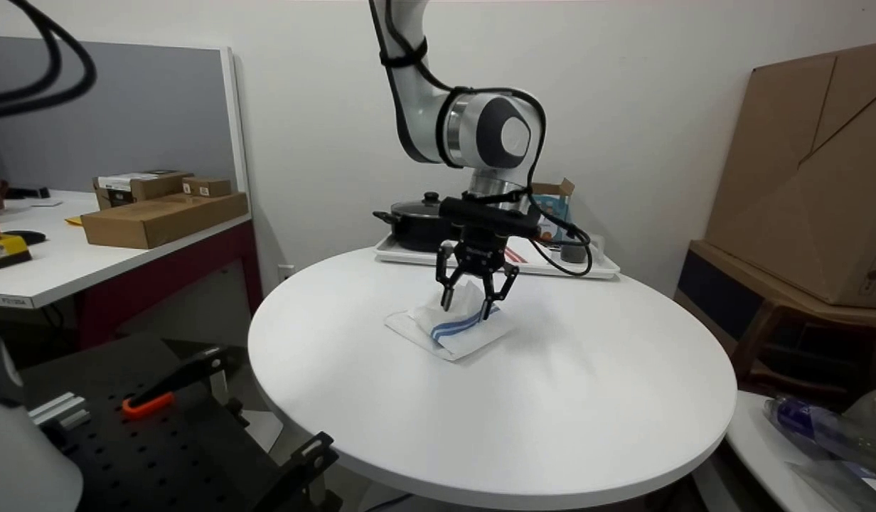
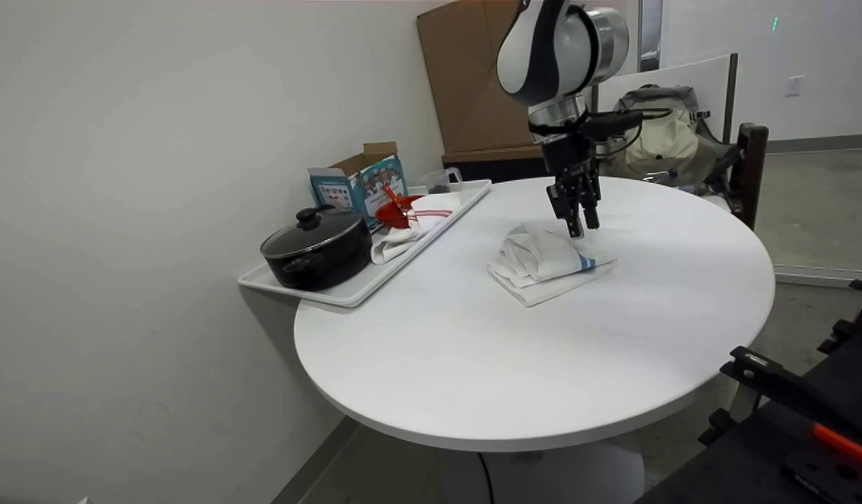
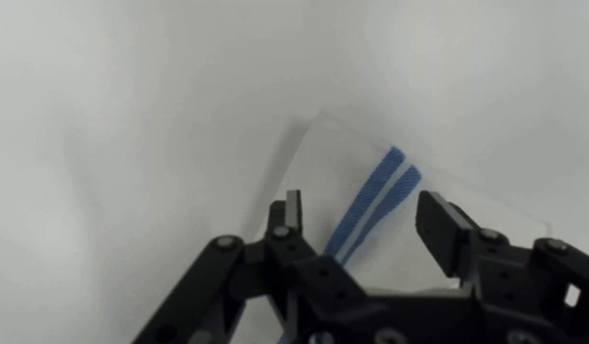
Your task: Use the white towel to wipe the table
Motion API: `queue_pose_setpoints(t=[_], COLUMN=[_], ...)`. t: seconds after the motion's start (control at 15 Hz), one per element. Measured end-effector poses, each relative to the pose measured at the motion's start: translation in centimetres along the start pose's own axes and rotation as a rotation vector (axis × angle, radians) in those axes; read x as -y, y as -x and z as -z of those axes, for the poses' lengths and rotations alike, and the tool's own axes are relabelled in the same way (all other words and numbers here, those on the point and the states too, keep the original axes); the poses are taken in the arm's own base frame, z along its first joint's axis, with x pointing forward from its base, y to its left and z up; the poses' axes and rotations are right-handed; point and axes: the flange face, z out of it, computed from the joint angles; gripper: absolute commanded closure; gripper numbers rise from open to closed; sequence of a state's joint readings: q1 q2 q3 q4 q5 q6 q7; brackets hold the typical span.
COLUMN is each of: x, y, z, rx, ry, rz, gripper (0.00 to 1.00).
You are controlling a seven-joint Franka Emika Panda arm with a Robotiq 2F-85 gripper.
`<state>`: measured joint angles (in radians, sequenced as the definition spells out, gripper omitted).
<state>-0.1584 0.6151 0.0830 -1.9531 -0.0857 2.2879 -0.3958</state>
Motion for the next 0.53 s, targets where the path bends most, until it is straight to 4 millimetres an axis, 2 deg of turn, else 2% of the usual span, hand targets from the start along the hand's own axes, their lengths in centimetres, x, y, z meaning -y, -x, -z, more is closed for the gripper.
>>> queue_pose_setpoints(t=[0.07,0.33,0.53], x=[0.4,3.2,5.4], y=[0.5,2.4,5.1], z=[0.6,4.7,7.8], rx=[0.019,0.016,-0.036], ry=[-0.057,-0.199,-0.217], rz=[-0.011,-0.059,-0.091], gripper=[0.0,0.0,0.0])
